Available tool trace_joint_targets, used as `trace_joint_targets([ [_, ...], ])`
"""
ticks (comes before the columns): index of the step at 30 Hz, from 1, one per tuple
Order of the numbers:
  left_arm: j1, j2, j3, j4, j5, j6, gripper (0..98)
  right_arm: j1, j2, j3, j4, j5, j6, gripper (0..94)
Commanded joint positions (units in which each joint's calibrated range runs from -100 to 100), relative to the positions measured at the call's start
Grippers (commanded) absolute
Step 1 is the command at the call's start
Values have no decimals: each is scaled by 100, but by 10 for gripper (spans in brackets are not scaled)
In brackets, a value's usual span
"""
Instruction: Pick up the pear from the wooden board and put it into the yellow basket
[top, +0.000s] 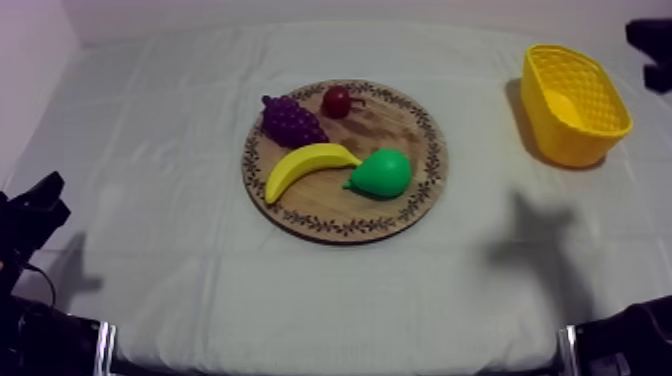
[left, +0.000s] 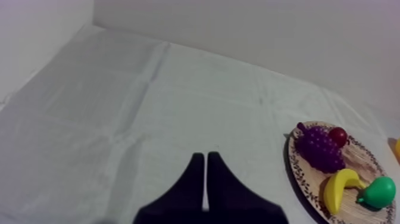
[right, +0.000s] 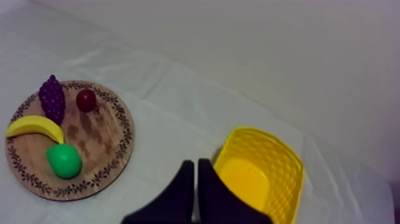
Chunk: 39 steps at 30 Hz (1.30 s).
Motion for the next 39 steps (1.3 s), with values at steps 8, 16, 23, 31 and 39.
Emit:
trace_joint_targets([
  [8, -1, 0, 5, 1, -1, 1, 1, -219, 1792, -2317, -255, 1850, 532, 5],
  [16, -1, 0, 5, 1, -1, 1, 1, -704, 2975, -3118, -210, 2861, 791, 5],
  [23, -1, 0, 5, 1, -1, 1, 1, -1281, 3690, -3094, -23, 3030, 948, 3],
  [31, -1, 0, 5, 1, -1, 1, 1, -1512, 4306, -3147, 29, 3142, 957, 184],
  [39, -1, 0, 5, 1, -1, 1, 1, -1726, 4513, -2941, 394, 3218, 990, 736],
])
